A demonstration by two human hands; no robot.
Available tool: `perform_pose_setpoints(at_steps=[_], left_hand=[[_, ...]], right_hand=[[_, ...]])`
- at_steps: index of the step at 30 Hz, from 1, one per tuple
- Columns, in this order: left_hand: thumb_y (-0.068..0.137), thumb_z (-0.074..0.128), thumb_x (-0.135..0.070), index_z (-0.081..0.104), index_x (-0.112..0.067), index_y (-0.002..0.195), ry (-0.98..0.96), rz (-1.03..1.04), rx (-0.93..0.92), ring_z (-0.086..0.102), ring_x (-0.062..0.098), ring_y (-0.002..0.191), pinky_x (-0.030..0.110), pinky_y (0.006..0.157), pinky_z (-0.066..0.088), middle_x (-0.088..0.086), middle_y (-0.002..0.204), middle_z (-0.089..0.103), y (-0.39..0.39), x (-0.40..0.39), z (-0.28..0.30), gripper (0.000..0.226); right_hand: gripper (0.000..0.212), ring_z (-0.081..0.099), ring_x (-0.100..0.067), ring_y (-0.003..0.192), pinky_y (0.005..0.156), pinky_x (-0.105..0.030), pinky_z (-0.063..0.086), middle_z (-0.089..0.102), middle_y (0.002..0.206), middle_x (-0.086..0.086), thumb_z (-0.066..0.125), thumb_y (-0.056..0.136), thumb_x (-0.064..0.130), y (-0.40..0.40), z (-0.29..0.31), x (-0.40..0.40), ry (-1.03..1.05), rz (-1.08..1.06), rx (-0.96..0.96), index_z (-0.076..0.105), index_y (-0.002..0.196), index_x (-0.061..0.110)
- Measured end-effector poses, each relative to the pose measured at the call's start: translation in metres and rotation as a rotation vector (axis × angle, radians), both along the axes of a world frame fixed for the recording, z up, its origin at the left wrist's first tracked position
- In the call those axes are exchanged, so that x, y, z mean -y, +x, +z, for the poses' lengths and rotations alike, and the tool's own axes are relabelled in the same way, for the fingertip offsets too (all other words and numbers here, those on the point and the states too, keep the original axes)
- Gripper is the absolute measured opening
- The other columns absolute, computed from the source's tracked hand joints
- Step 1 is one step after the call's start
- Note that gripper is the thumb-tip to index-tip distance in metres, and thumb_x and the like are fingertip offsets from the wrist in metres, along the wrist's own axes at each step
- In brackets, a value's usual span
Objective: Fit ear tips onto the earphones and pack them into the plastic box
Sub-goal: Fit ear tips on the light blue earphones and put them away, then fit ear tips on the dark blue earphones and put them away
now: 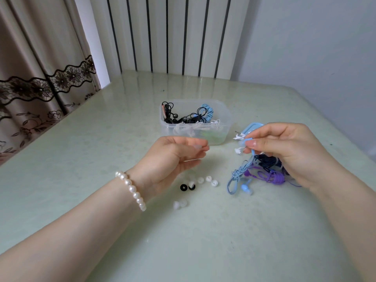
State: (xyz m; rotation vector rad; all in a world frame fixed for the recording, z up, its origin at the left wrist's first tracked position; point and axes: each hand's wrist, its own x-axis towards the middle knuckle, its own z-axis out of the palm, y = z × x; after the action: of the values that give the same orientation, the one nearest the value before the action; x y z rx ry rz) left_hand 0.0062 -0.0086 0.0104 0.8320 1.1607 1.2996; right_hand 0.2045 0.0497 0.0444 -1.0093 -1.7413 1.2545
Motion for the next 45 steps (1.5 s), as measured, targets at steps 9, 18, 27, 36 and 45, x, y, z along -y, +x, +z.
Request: perform_pose_setpoints(at_steps=[9,18,27,36,45], left_hand=[[0.077,0.072,-0.011,0.071,-0.026,0.074,0.163,-0.053,-0.691,0.06,0.011,0.058,0.019,0.057,0.045,-0.001,0.081,0.065,0.003,-0.004,-0.019,0.015],[0.073,0.076,-0.023,0.073,-0.024,0.083,0.273,-0.059,-0.898,0.059,0.005,0.09,0.01,0.081,0.04,-0.011,0.094,0.062,-0.005,-0.012,-0.022,0.01],[0.074,0.074,-0.031,0.073,-0.024,0.088,0.299,-0.085,-0.993,0.057,0.005,0.094,0.019,0.088,0.042,-0.012,0.096,0.061,-0.011,-0.014,-0.026,0.016],[0.075,0.073,-0.034,0.072,-0.027,0.092,0.315,-0.12,-1.073,0.049,0.007,0.103,0.02,0.092,0.037,-0.014,0.097,0.058,-0.009,-0.015,-0.029,0.019],[0.072,0.075,-0.034,0.071,-0.03,0.09,0.327,-0.144,-1.11,0.046,0.007,0.104,0.018,0.091,0.034,-0.02,0.094,0.056,-0.004,-0.016,-0.032,0.019]], right_hand=[[0.009,0.043,-0.008,0.05,0.051,-0.019,0.032,0.063,0.055,0.004,0.076,0.057,0.021,-0.018,0.047,-0.02,0.139,-0.072,-0.078,0.073,0.065,0.017],[0.01,0.05,-0.004,0.049,0.05,-0.016,0.036,0.064,0.062,0.004,0.071,0.076,0.013,-0.081,0.109,-0.059,0.251,-0.18,-0.093,0.07,0.068,0.019],[0.014,0.059,-0.013,0.062,0.073,-0.025,0.053,0.07,0.077,-0.006,0.08,0.069,0.018,-0.13,0.054,-0.1,0.187,-0.233,0.207,0.067,0.068,0.014],[0.027,0.052,-0.019,0.071,0.065,-0.025,0.04,0.061,0.069,-0.001,0.061,0.086,0.039,-0.1,0.005,-0.105,0.353,-0.051,0.783,0.074,0.088,0.015],[0.015,0.057,-0.009,0.075,0.06,-0.01,0.041,0.07,0.083,-0.005,0.075,0.074,0.012,-0.003,0.045,-0.091,0.33,-0.118,0.784,0.074,0.089,0.009]])
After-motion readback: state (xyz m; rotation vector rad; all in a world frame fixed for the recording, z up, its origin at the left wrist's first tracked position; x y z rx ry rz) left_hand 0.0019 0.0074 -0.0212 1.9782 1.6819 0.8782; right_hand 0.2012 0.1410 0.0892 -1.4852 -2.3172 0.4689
